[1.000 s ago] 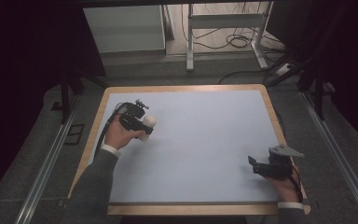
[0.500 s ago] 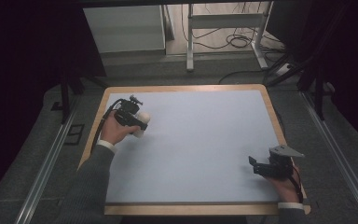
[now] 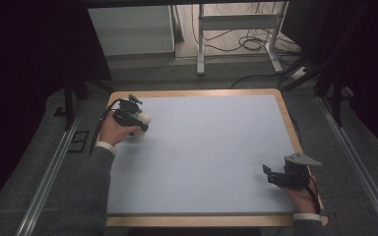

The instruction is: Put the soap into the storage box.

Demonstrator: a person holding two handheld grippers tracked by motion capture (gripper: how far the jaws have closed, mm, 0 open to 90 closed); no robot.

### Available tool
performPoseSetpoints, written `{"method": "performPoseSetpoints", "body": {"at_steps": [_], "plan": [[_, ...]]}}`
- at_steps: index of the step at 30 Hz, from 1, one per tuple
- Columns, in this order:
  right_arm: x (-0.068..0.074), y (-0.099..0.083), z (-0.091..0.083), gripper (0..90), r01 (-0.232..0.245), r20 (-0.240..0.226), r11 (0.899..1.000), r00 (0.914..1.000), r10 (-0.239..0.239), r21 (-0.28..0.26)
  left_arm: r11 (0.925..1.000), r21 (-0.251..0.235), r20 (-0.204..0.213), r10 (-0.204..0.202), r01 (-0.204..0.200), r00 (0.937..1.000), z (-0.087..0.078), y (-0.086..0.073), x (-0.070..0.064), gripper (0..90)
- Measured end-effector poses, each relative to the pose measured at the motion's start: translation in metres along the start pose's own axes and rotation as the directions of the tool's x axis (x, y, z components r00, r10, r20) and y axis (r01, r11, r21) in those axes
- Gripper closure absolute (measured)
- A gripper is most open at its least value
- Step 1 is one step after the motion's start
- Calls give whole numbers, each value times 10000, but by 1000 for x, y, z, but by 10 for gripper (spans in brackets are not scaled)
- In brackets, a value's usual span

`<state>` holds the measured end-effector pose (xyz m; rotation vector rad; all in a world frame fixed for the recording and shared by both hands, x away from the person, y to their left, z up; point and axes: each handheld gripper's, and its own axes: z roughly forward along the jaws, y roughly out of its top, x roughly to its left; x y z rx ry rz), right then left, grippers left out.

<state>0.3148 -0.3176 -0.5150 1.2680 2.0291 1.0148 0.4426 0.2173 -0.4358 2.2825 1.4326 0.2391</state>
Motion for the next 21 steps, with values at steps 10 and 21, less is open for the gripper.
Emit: {"method": "performPoseSetpoints", "body": {"at_steps": [10,21], "plan": [[0,0,0,94,6,17,10000,10000,-6,21,9998,-47,-123,-181,181,9998,-3,2,10,499],[0,-1,2,94,38,2,10000,10000,-38,84,9982,94,-182,-596,598,9981,-2,2,28,499]]}}
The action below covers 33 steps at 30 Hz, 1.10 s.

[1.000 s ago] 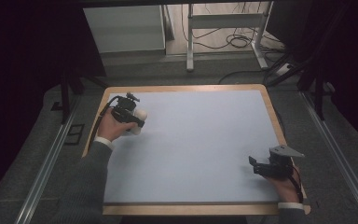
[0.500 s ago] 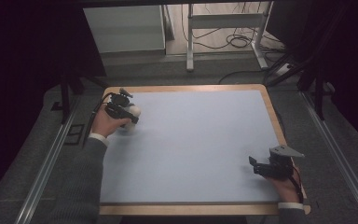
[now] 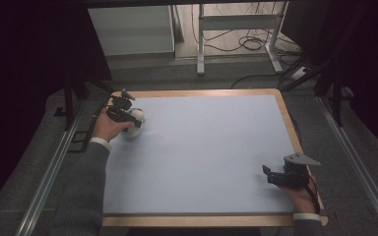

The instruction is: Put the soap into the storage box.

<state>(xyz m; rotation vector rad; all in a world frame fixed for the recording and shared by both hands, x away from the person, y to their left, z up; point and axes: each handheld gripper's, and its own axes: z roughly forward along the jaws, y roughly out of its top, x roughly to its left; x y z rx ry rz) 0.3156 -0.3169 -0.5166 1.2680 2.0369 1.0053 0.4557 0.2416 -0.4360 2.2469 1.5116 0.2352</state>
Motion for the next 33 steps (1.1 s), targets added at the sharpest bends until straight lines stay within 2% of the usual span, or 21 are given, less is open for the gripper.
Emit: {"method": "performPoseSetpoints", "body": {"at_steps": [4,11,23,28,31,33], "plan": [[1,0,0,94,-3,-9,10000,10000,3,16,9999,108,-196,-38,40,9998,-2,2,5,499],[0,0,0,94,-5,-5,10000,10000,5,7,9999,32,-264,-168,169,9995,-2,8,10,499],[0,-1,0,94,0,15,10000,10000,-1,37,9949,318,-554,-939,957,9940,23,13,26,499],[-1,-1,0,94,-15,55,10000,10000,14,63,9941,203,-672,-1051,1067,9922,34,12,23,496],[-1,-1,0,94,-30,56,10000,10000,29,56,9948,106,-555,-1006,1013,9934,39,12,20,493],[-1,-1,-1,94,-23,60,10000,10000,23,54,9944,-107,-500,-1054,1050,9932,39,12,18,452]]}}
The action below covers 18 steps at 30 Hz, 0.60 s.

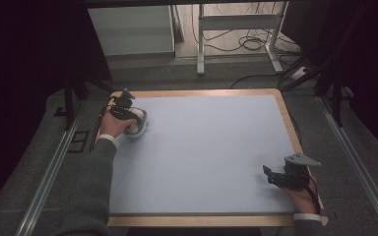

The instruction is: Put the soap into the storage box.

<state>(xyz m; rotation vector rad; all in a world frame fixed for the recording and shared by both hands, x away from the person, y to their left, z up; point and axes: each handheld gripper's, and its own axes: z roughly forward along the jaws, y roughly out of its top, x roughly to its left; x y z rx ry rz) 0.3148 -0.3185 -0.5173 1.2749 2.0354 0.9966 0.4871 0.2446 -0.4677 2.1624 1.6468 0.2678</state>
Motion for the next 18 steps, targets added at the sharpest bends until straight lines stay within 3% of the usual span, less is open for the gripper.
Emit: {"method": "performPoseSetpoints", "body": {"at_steps": [2,7,13,18], "plan": [[0,0,0,94,-32,-6,10000,10000,32,-15,9998,-191,153,29,-26,9999,-3,0,-2,377],[-1,-1,1,94,19,27,10000,10000,-19,24,9985,-508,421,211,-189,9989,-11,-2,-8,315],[-1,-2,5,94,10,-67,9999,10000,-9,106,9930,-1152,939,366,-256,9949,-27,-10,-16,288],[-3,-2,4,94,-22,-114,10000,9999,23,49,9842,-1693,1407,754,-511,9872,-40,-24,-26,275]]}}
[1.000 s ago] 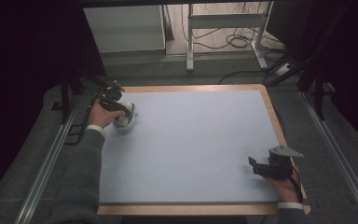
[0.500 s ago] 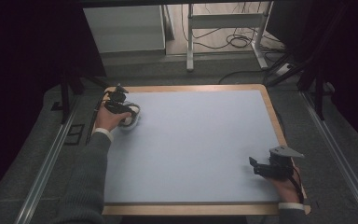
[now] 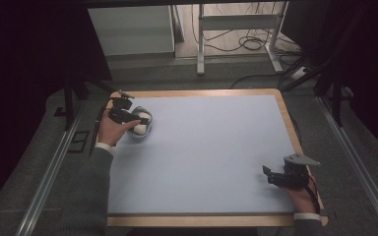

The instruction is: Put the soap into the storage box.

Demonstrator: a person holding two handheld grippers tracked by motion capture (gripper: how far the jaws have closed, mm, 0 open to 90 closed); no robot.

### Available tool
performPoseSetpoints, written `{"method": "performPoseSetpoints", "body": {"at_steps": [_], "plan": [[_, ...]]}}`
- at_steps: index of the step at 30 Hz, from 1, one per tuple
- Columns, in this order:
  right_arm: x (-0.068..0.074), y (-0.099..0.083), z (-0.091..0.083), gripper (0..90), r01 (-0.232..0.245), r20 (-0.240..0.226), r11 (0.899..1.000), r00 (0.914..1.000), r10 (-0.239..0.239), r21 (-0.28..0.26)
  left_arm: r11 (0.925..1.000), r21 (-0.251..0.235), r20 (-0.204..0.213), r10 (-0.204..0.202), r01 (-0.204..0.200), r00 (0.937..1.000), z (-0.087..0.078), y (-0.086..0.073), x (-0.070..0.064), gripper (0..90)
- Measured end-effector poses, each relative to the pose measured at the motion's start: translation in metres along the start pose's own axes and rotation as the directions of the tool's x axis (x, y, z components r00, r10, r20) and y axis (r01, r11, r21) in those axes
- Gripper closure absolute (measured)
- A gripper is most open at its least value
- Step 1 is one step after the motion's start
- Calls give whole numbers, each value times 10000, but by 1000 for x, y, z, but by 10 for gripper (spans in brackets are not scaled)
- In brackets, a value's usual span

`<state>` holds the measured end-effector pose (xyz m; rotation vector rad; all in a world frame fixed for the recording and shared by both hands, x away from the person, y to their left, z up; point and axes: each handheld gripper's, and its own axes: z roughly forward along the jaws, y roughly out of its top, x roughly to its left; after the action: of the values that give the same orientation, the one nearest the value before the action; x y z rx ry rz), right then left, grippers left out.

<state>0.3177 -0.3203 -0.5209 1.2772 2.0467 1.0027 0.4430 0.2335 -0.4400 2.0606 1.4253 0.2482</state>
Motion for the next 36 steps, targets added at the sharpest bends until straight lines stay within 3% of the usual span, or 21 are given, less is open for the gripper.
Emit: {"method": "performPoseSetpoints", "body": {"at_steps": [9,17,36], "plan": [[2,0,-1,94,69,-8,10000,10000,-69,-12,9966,-476,424,689,-668,9967,-10,-19,-22,265],[1,-1,-7,94,-44,132,9999,9999,46,-115,9896,-834,957,1253,-1175,9875,-13,-38,-40,253],[5,1,-6,94,107,39,9999,9999,-107,-78,9848,-1055,1659,1542,-1380,9740,-1,-104,-63,252]]}}
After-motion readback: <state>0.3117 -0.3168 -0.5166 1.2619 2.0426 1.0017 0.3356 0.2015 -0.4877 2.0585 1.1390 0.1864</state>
